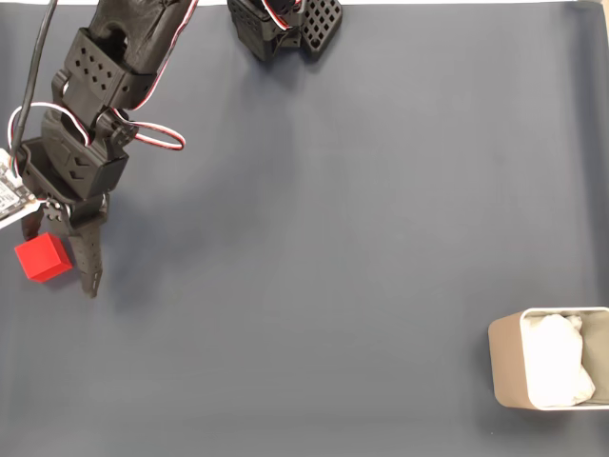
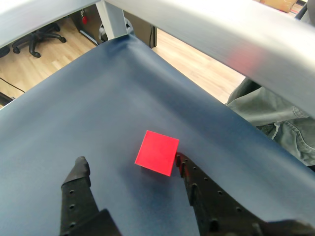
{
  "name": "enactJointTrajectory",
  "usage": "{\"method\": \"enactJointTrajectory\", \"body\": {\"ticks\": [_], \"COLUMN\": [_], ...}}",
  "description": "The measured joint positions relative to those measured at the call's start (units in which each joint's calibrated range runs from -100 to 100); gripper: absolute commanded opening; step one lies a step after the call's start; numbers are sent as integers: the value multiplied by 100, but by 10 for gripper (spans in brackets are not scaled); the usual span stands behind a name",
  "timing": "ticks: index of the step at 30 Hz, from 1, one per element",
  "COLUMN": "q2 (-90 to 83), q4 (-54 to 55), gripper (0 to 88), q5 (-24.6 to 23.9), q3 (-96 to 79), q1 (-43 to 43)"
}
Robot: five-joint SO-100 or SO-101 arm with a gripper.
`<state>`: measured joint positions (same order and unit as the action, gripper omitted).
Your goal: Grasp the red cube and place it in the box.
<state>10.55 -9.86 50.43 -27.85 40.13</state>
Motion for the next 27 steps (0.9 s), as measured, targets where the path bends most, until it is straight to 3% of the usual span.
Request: {"method": "enactJointTrajectory", "body": {"ticks": [27], "q2": [504], "q4": [573], "gripper": [393], "q5": [-88], "q3": [199], "q1": [-252]}}
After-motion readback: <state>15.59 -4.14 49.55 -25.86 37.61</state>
